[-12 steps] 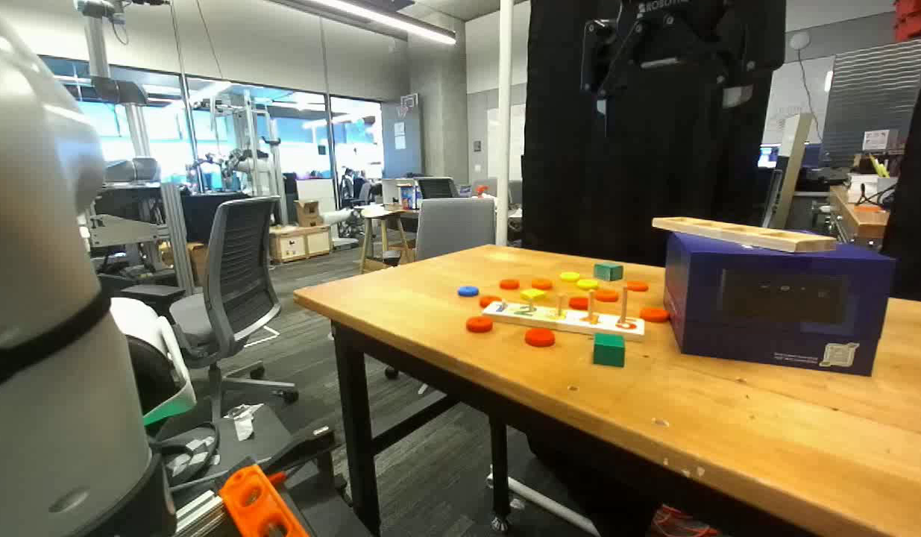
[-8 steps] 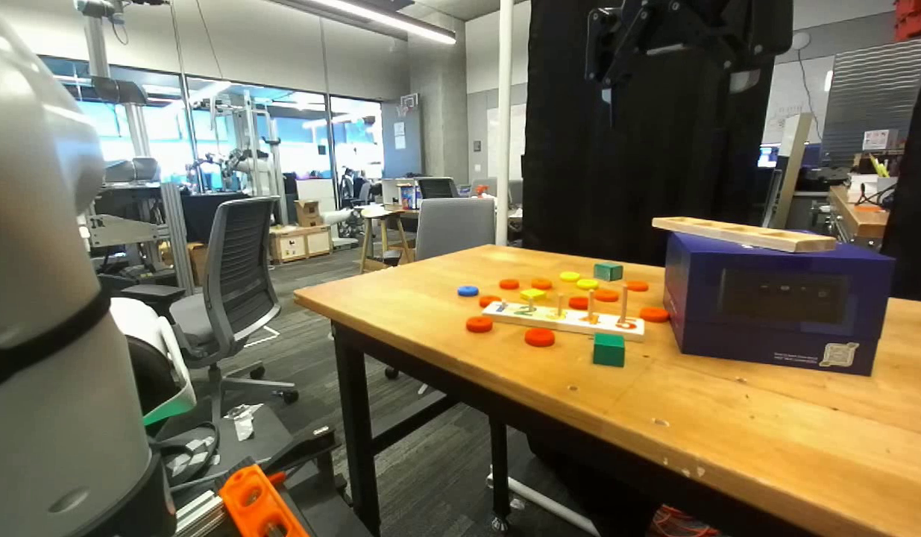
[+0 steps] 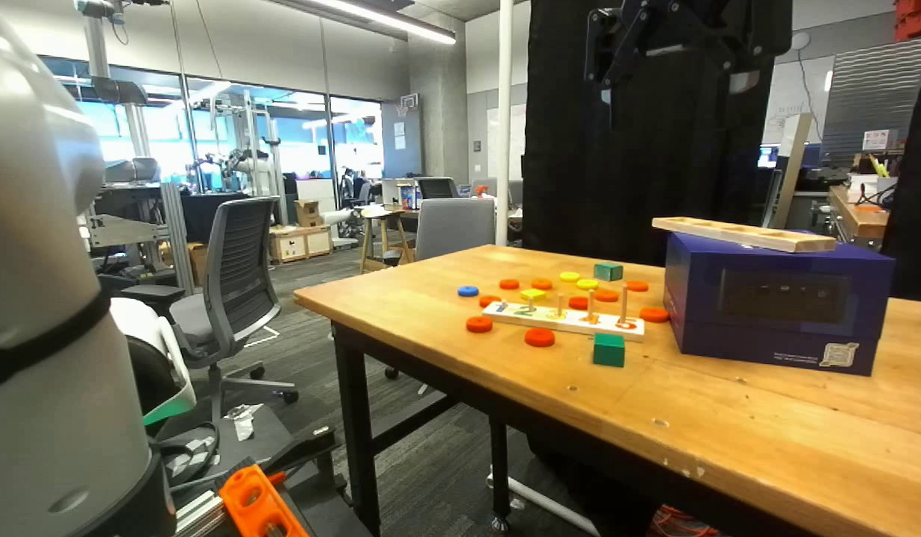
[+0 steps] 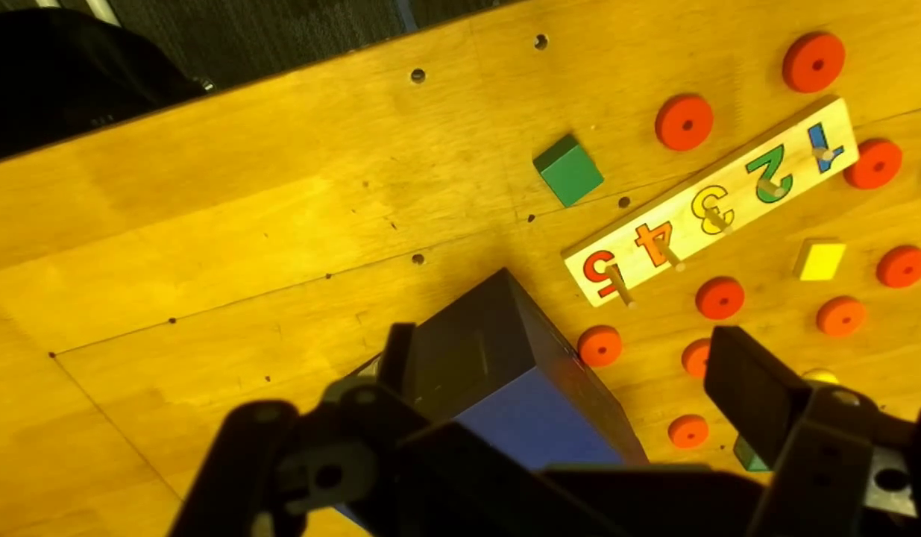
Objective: Pick up the green block at the front of the table and place it on the wooden board on top of the blue box
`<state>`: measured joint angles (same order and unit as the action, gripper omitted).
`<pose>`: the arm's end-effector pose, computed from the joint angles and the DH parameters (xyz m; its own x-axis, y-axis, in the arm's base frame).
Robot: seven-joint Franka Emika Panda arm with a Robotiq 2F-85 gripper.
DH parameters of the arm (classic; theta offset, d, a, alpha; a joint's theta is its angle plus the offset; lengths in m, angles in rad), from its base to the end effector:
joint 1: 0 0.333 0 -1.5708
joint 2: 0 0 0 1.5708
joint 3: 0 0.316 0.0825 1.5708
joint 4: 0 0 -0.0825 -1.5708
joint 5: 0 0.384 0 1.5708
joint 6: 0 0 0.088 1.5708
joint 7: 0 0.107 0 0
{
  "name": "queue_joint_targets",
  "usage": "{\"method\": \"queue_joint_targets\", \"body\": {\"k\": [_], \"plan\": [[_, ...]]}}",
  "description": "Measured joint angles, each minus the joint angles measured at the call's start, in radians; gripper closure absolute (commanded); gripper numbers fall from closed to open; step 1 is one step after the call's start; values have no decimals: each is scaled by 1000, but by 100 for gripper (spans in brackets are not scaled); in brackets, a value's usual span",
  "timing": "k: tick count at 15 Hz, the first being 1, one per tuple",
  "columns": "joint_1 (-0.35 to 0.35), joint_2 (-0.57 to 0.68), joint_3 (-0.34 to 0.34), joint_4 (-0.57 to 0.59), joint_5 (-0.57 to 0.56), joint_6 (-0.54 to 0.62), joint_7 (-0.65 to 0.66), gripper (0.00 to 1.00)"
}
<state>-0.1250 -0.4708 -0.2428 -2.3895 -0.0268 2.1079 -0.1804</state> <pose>0.3964 -0.1625 0.5039 0.9687 -0.1612 0.1888 -0.1542 -0.9867 -0.0510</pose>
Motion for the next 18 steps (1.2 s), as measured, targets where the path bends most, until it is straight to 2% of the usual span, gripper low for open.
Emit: {"method": "queue_joint_targets", "body": {"k": [6,12,15,18], "plan": [[-2,3,14,-19,-10,0,0,0],[18,2,101,-20,-80,0,-28,0],[41,3,127,-27,-133,0,-86,0],[55,9,124,-44,-175,2,-189,0]]}}
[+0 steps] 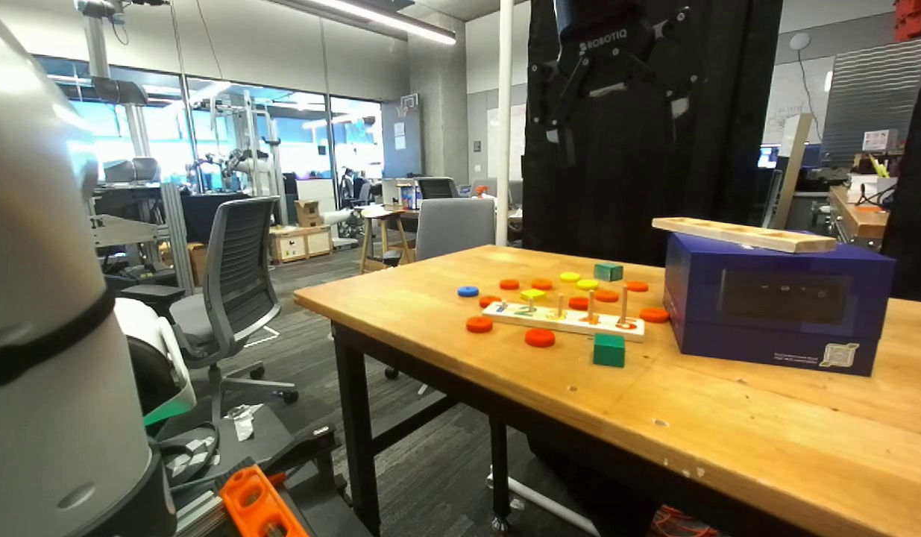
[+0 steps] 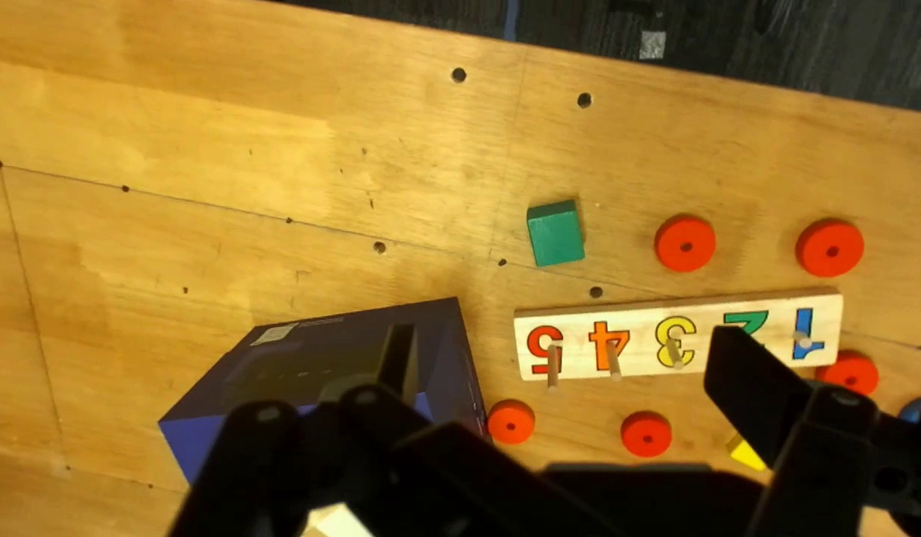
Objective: Pick up the green block at the front of the table and place it on the wooden board on top of the blue box
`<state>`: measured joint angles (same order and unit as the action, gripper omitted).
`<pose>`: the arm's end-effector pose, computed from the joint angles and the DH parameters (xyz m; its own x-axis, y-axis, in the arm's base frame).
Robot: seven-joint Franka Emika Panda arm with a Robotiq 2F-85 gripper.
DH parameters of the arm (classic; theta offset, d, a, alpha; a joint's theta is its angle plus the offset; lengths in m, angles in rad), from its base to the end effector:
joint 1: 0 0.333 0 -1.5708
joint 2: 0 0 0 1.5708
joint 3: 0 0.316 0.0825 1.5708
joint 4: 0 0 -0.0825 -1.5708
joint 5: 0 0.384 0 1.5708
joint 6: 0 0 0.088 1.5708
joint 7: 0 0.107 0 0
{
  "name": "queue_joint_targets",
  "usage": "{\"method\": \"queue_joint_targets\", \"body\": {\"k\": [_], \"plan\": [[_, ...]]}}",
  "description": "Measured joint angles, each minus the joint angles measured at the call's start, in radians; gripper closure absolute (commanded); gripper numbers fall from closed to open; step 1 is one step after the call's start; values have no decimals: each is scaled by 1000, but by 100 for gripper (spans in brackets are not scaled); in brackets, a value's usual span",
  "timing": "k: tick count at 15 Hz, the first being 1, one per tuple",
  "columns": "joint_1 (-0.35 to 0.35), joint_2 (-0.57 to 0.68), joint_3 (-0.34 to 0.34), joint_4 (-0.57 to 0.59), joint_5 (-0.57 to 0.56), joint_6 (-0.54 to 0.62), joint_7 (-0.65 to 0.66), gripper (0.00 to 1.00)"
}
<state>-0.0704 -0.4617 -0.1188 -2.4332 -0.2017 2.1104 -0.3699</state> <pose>0.4120 -0.0912 0.4840 0.9562 0.2830 0.0746 0.2674 -0.9483 0.1708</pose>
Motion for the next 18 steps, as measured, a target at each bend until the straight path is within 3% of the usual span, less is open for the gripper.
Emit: {"method": "queue_joint_targets", "body": {"k": [7,18], "plan": [[33,32,-69,-63,7,111,-230,0],[66,212,-115,-91,182,281,-455,0]]}}
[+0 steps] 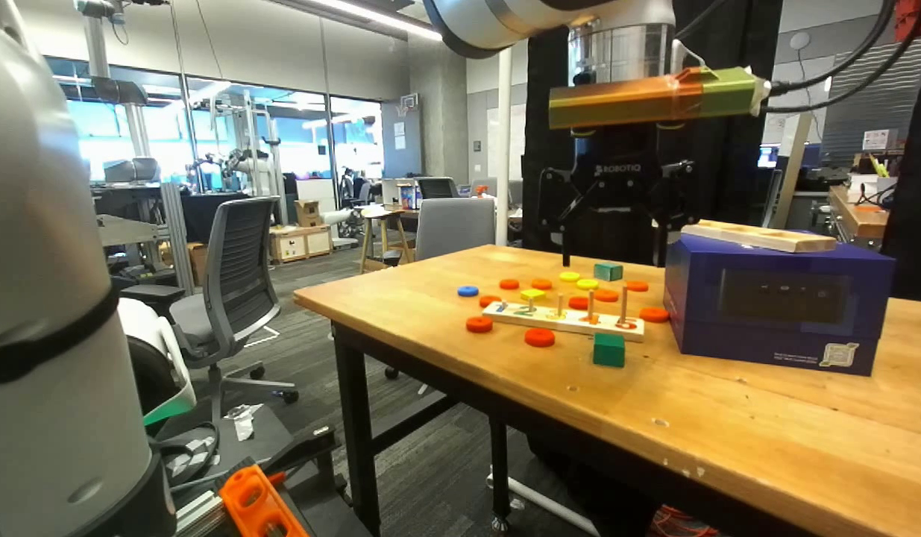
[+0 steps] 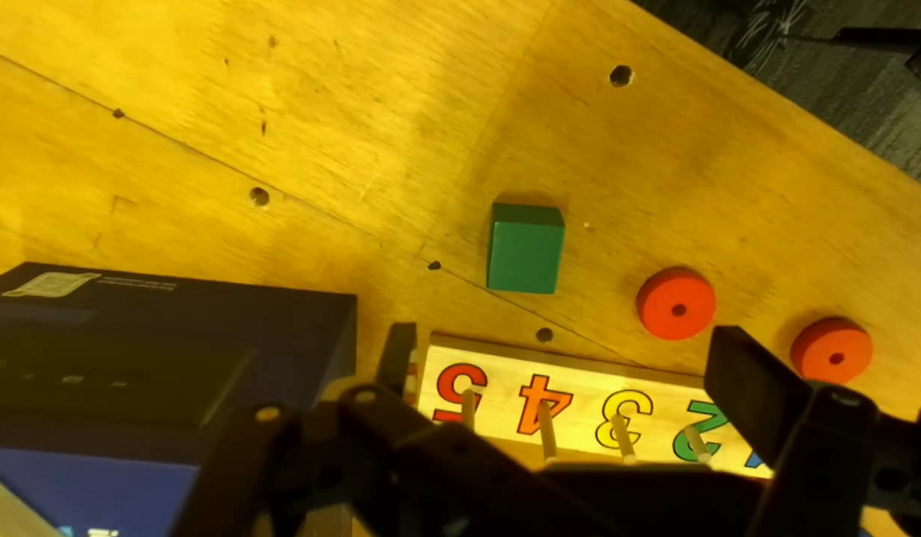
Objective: Pick up the green block at the front of the table and place it on the wooden board on top of the blue box
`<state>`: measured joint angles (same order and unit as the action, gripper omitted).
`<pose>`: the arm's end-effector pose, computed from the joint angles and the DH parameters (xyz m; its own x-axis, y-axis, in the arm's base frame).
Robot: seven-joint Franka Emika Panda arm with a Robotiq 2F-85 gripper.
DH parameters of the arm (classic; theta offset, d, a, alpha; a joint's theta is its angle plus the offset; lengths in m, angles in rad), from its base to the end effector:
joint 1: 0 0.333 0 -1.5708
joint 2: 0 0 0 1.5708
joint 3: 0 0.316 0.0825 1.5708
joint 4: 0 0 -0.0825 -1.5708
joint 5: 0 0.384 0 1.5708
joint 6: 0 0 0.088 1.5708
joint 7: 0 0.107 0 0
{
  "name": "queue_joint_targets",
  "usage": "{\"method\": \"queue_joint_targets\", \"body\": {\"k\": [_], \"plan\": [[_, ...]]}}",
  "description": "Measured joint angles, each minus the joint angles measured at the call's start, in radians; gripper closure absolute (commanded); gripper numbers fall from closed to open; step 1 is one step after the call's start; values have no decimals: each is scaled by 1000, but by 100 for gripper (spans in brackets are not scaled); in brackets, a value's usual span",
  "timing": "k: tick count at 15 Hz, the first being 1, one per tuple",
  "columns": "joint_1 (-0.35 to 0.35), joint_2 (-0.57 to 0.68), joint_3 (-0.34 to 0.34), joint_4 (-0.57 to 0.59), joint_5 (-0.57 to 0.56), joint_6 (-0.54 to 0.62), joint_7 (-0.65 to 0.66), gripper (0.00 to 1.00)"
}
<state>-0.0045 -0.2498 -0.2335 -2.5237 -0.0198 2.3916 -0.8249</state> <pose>0.4358 -0.1052 0.3753 0.8165 0.5674 0.1067 0.5652 -0.8233 0.0533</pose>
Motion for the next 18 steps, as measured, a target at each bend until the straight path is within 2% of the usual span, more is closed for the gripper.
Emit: {"method": "queue_joint_targets", "body": {"k": [9,18], "plan": [[-9,175,15,36,65,50,-79,0],[-51,276,61,84,81,51,-110,0]]}}
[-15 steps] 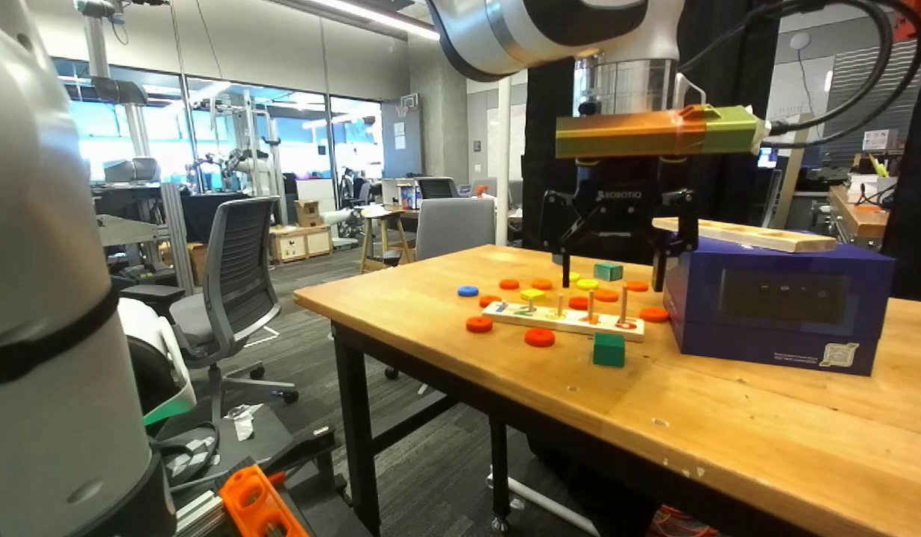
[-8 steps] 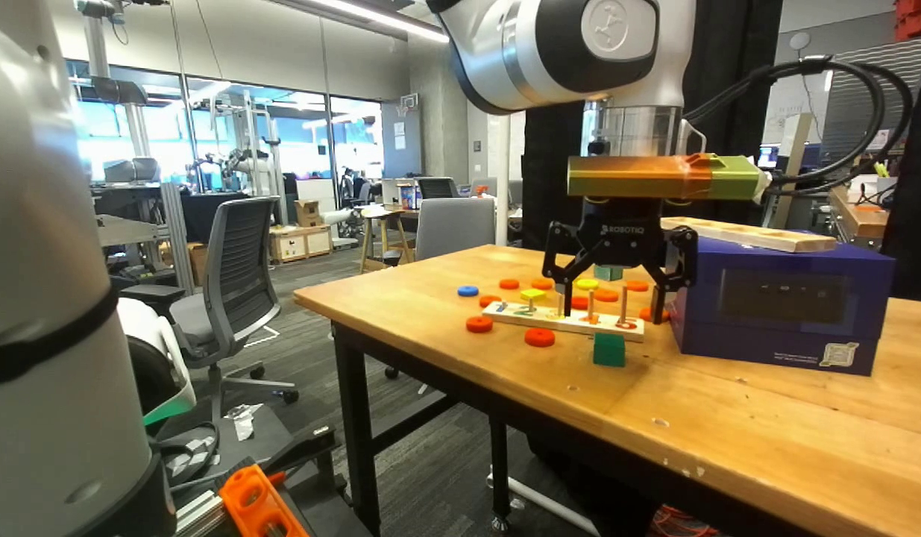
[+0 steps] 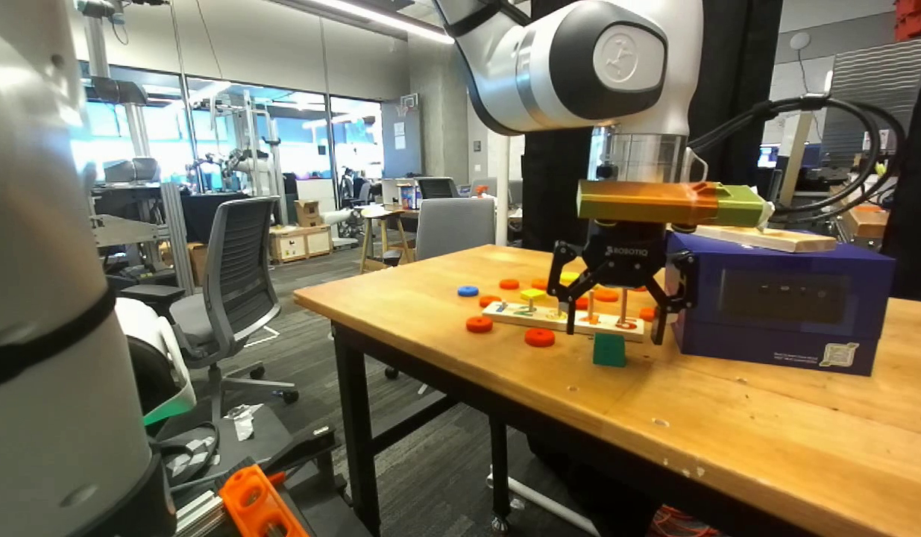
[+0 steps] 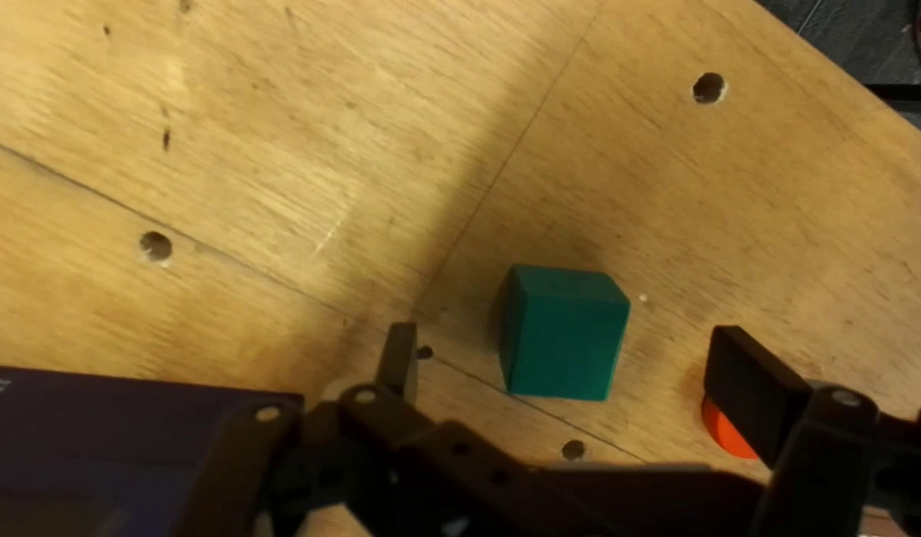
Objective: Pick up the green block at the front of the table and place it on the wooden board on top of the blue box
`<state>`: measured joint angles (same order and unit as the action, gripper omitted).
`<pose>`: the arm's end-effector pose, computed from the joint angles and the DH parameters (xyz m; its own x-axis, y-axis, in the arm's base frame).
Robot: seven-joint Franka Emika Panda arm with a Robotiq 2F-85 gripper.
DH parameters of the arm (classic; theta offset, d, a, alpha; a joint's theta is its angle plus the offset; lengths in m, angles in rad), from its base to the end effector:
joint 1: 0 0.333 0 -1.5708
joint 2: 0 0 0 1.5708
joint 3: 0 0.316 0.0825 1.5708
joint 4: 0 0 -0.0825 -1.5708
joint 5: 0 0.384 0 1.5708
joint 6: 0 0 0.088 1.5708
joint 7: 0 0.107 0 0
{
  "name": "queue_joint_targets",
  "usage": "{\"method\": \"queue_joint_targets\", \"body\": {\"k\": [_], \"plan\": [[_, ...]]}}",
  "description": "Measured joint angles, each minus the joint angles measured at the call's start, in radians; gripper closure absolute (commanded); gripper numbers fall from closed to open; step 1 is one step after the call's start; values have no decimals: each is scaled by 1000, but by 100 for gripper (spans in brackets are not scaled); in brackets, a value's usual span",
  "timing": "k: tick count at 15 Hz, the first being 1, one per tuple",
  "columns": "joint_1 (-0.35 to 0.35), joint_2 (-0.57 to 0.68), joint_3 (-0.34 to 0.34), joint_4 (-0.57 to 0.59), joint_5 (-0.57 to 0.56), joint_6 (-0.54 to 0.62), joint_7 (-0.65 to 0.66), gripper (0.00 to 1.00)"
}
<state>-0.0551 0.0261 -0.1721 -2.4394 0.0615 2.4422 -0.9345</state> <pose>0.4685 -0.1084 0.2900 0.7902 0.6127 0.0133 0.6127 -0.7894 -0.0392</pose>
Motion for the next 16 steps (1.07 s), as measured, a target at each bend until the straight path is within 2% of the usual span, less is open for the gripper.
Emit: {"method": "queue_joint_targets", "body": {"k": [4,5,6,7,8,13,16], "plan": [[-21,25,15,8,1,0,-7,0],[-26,30,18,11,1,0,-8,25],[-30,34,21,12,1,0,-10,26],[-35,36,24,13,1,0,-13,32],[-38,38,26,13,2,0,-16,42],[-50,41,33,16,2,0,-26,79],[-56,42,35,22,2,0,-31,75]]}}
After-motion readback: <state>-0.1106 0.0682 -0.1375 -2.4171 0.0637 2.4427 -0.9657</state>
